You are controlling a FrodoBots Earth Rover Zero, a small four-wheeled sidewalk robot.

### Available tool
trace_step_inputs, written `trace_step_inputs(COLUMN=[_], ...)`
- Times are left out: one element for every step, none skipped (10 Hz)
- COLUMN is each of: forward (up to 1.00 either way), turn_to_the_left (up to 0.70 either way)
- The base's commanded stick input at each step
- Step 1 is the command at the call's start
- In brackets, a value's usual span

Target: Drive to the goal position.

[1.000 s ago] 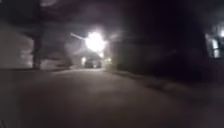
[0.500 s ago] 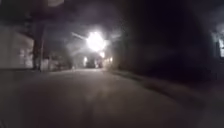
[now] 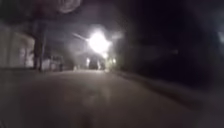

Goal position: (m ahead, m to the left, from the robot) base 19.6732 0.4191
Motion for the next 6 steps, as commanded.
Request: trace_step_inputs(forward=[0.7,0.7,0.7,0.7,0.7,0.7], turn_to_the_left=[0.0,0.0,0.0,0.0,0.0,0.0])
